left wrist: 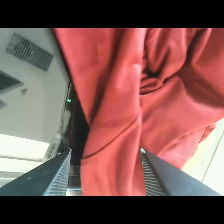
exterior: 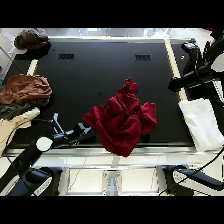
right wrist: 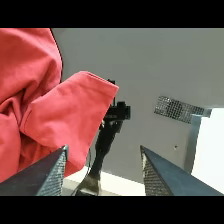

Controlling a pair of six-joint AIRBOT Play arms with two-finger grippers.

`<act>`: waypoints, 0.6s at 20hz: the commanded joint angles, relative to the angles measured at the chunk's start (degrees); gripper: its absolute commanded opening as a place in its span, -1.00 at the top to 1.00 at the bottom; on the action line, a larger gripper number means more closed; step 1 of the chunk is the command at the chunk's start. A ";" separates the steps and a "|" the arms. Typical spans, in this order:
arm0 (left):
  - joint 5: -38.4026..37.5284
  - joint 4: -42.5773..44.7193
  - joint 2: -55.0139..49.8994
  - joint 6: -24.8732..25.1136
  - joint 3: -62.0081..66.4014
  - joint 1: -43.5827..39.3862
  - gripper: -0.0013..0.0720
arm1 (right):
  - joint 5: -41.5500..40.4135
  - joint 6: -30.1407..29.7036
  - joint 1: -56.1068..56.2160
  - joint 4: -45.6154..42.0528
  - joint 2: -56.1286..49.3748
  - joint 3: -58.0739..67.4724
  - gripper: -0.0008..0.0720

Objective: Fold the shirts.

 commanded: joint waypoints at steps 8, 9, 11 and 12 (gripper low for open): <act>6.49 -14.58 -8.24 13.77 -3.39 -6.21 -0.36 | 0.79 -0.07 -0.02 -2.95 3.19 2.99 -0.43; 6.78 -18.53 -8.92 17.55 -3.37 -6.34 -0.36 | 0.74 -0.09 -0.02 -2.97 3.63 3.93 -0.43; 6.78 -24.68 -10.19 23.32 -3.34 -6.32 -0.36 | 0.83 -0.07 -0.02 -2.95 4.31 5.70 -0.43; 6.75 -27.15 -10.75 25.49 -3.34 -6.32 -0.36 | 0.85 -0.02 -0.02 -2.93 4.57 6.49 -0.43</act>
